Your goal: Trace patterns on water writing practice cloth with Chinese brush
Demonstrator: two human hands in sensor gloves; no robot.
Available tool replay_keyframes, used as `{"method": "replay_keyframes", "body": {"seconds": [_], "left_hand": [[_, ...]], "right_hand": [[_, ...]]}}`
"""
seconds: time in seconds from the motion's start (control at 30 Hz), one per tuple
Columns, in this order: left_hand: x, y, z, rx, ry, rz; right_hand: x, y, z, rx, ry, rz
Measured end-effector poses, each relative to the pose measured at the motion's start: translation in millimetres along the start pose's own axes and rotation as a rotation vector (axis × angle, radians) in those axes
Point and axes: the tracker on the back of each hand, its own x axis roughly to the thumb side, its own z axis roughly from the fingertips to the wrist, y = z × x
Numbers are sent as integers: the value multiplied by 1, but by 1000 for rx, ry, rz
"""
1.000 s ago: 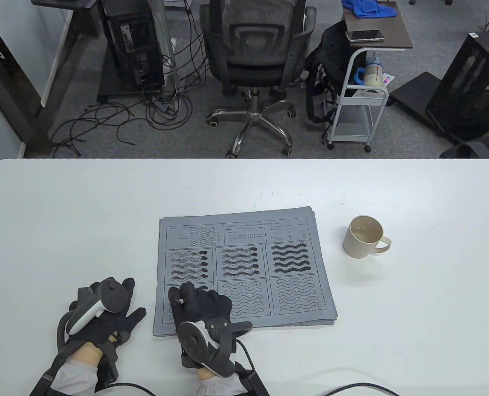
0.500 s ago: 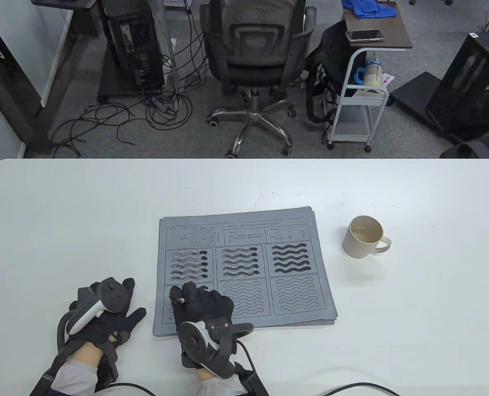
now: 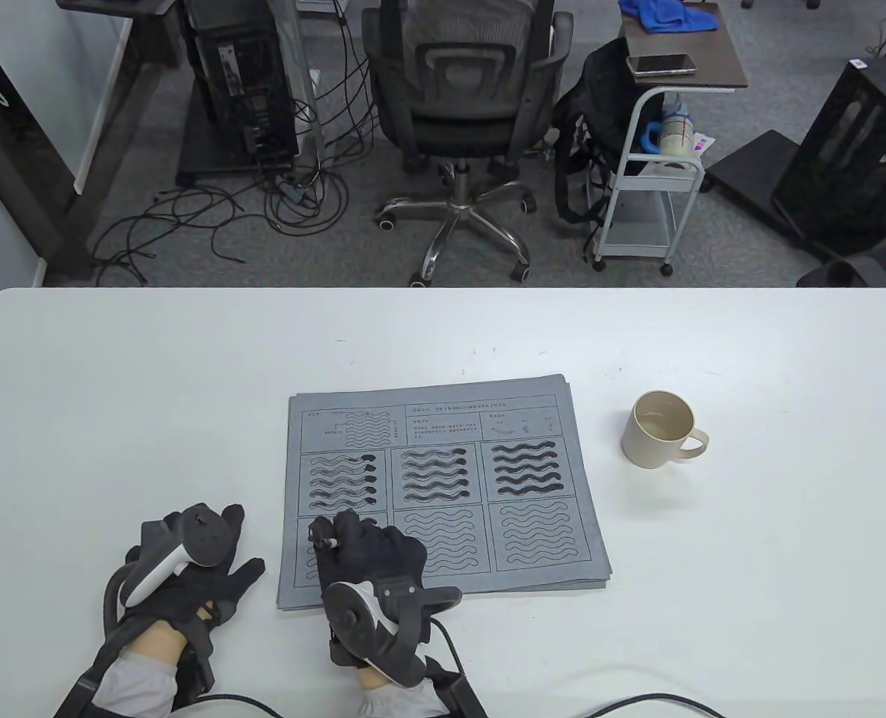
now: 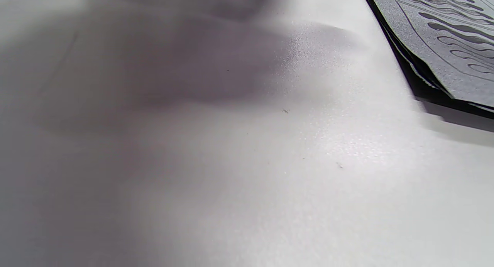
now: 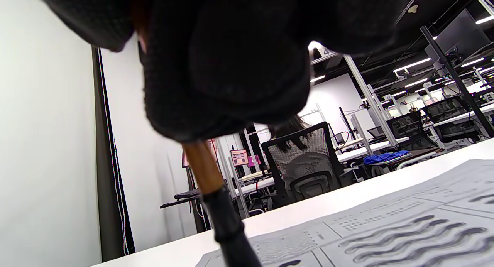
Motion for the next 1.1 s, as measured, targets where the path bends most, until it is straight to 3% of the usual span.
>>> {"method": "replay_keyframes", "body": {"seconds": [1.1], "left_hand": [[0, 0, 0, -1, 3, -2]], "right_hand": [[-1, -3, -3, -15, 0, 58]]}}
